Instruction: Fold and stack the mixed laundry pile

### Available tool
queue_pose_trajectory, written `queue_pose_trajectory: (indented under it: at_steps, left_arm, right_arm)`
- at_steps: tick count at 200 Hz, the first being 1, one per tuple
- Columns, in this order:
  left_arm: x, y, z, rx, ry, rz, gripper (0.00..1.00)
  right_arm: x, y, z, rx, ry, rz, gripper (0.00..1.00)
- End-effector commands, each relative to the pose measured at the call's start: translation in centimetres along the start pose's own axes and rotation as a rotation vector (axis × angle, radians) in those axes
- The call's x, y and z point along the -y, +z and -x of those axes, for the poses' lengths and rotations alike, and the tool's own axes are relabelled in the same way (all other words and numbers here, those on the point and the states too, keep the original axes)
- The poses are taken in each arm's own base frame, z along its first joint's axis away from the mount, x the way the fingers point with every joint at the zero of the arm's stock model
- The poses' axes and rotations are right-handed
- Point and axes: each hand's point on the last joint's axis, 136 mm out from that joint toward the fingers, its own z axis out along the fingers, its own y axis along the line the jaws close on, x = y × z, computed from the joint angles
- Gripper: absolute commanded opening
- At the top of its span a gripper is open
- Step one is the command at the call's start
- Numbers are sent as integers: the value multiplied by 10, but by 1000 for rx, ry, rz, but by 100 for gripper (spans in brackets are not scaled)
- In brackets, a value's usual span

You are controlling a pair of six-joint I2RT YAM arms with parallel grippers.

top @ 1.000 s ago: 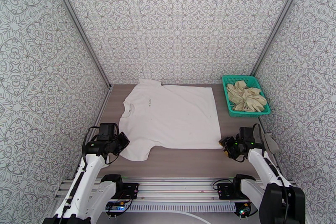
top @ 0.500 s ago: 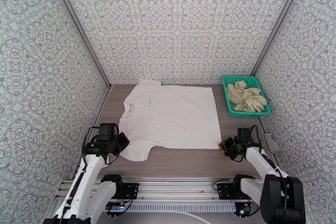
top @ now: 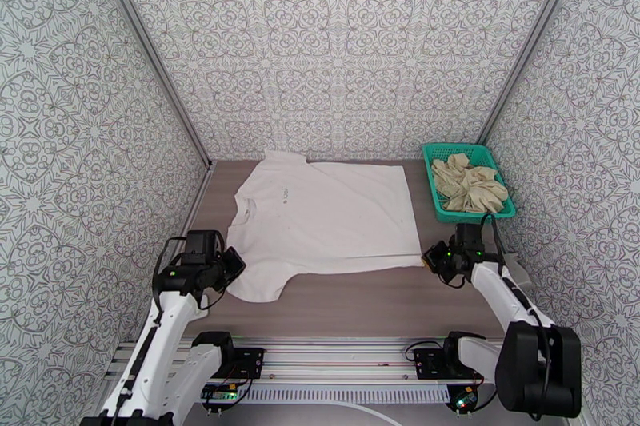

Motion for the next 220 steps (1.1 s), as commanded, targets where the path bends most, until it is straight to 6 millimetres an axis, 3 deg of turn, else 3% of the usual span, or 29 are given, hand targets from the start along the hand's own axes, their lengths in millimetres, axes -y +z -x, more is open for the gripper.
queue_pose_trajectory:
  at_steps: [1, 96, 136, 171, 220]
  left_arm:
    - [13, -2, 23, 59, 26, -26, 0]
    - [42, 30, 73, 58, 29, -65, 0]
    - [37, 55, 85, 24, 18, -43, 0]
    - [29, 66, 95, 30, -7, -29, 0]
    - [39, 77, 105, 6, -14, -65, 0]
  right_arm:
    - [-17, 0, 11, 6, -59, 3, 0]
    - [-73, 26, 47, -22, -215, -14, 0]
    - [-79, 43, 55, -25, -254, -51, 0]
    - [-85, 46, 70, 9, -276, -78, 0]
    - [-94, 54, 78, 11, -301, -84, 0]
